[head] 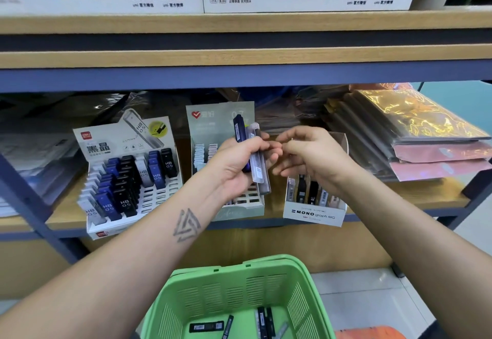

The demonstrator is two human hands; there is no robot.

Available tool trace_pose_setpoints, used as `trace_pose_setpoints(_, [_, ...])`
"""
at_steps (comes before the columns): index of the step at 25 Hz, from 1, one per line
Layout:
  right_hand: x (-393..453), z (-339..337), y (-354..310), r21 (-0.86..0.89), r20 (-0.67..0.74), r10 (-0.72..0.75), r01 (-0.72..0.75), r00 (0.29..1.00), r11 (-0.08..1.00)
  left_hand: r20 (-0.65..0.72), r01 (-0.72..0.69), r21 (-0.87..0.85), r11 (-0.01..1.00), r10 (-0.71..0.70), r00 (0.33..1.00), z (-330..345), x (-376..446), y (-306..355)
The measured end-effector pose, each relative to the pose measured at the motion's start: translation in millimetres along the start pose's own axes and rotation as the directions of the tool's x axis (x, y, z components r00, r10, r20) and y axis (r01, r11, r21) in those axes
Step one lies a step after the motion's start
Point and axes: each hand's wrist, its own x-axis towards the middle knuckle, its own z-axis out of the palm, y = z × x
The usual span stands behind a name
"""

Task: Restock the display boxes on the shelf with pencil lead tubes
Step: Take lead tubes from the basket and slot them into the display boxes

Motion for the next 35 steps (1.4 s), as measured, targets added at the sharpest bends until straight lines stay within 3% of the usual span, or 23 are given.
trace_pose_setpoints(2, [-7,5,-11,0.112,0.155,0.066,-0.084,0.986,0.99,-0.009,-0.044,-0.065,0.997,0.044,0.999,-4,-1,6])
trace_pose_setpoints(4, [-8,11,-14,0.04,0.203,0.084,-0.094,0.976,0.995,-0.018,-0.066,-0.096,0.993,0.064,0.998,-7,-3,8])
trace_pose_setpoints(6, [-5,20,-10,-0.018,0.177,0.097,-0.096,0.979,0.995,-0.031,-0.077,-0.094,0.993,0.074,0.997,-9,-5,9])
trace_pose_setpoints(11, [1,33,-6,0.121,0.137,0.054,-0.071,0.989,0.99,-0.032,-0.084,-0.073,0.994,0.082,0.996,-16,-8,19])
trace_pose_setpoints(17, [4,43,-16,0.015,0.079,-0.063,0.062,0.995,0.998,-0.095,-0.162,0.159,0.974,0.179,0.979,-34,-12,30])
trace_pose_setpoints(22, [13,44,-21,-0.075,0.09,-0.164,0.171,0.982,0.982,-0.102,-0.107,0.112,0.988,0.118,0.988,-37,-16,40])
trace_pose_setpoints(26, [25,43,-19,0.22,0.123,-0.252,0.221,0.96,0.95,-0.012,0.044,0.096,0.994,-0.043,0.999,-39,-27,47])
trace_pose_setpoints(30, [27,41,-21,0.34,0.098,-0.224,0.179,0.97,0.923,-0.062,0.108,0.057,0.993,-0.104,0.993,-42,-26,47])
trace_pose_setpoints(32, [32,34,-21,0.252,0.033,-0.194,0.179,0.981,0.951,-0.16,0.064,0.029,0.998,-0.059,0.985,-46,-21,51])
trace_pose_setpoints(35, [41,31,-12,-0.266,-0.061,-0.26,0.235,0.964,0.935,-0.296,0.029,-0.006,1.0,-0.029,0.955,-56,-14,56])
